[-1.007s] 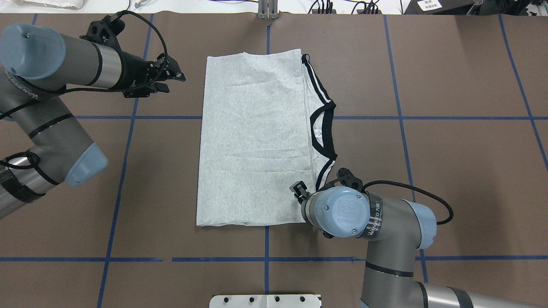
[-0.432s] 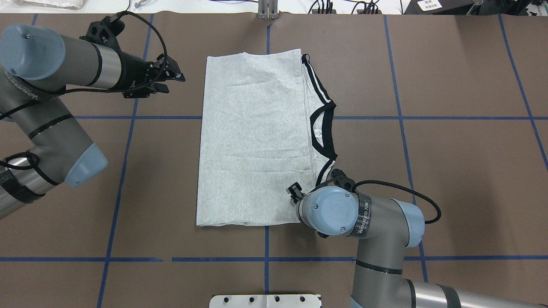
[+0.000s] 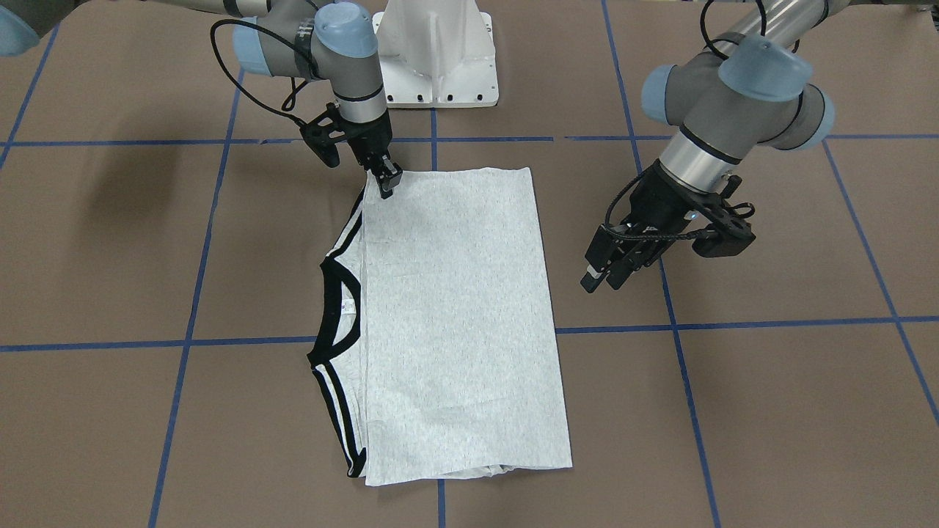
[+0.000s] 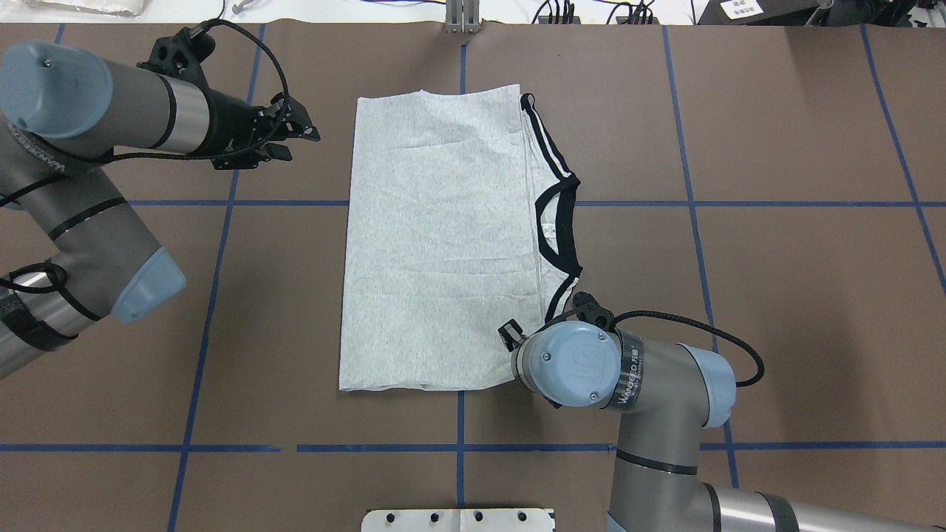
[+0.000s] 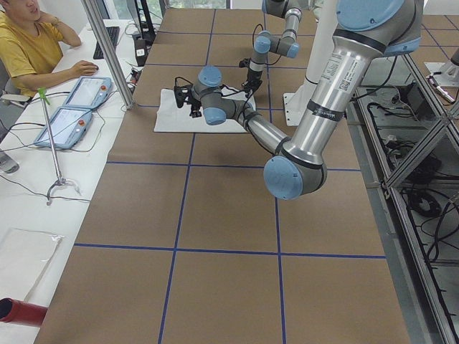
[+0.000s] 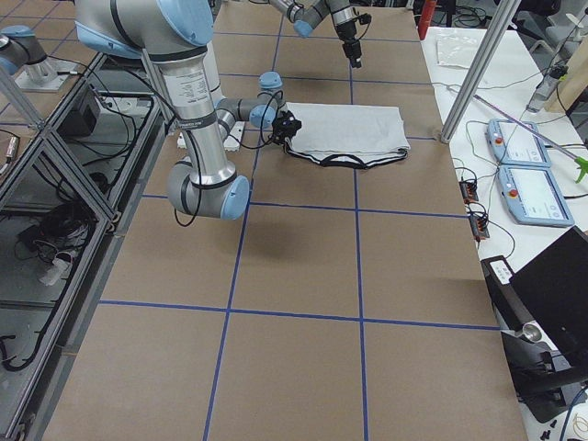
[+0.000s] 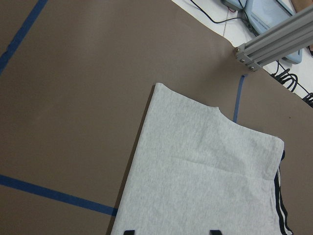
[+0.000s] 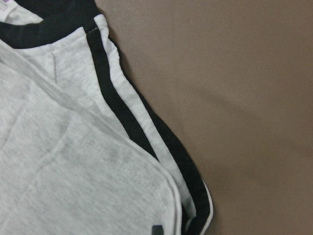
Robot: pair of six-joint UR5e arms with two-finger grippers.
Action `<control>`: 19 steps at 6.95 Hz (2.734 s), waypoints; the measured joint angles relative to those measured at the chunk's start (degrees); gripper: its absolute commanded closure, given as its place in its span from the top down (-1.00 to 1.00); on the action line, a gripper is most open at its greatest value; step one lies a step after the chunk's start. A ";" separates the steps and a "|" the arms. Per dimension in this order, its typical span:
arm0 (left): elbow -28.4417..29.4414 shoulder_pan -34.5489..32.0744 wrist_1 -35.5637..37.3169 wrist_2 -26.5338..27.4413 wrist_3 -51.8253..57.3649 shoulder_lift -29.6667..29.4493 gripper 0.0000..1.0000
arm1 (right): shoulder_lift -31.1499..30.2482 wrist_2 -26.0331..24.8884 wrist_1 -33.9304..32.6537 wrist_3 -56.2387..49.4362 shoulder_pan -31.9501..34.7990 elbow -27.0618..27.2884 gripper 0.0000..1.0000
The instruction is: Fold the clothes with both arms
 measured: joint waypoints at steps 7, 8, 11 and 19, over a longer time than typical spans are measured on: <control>-9.07 11.75 0.82 4.32 -13.93 5.48 0.19 | -1.24 1.21 -4.78 -0.65 -0.17 6.67 -1.00; -11.96 17.58 2.29 9.04 -18.65 7.29 0.19 | -1.51 1.38 -4.88 -0.69 -0.21 6.93 -1.00; -14.88 29.40 10.16 17.99 -27.49 8.50 0.17 | -2.46 1.43 -4.90 -0.66 -0.31 7.44 -1.00; -14.46 36.42 15.39 19.60 -32.36 10.73 -0.37 | -2.48 1.41 -4.93 -0.63 -0.46 7.88 -1.00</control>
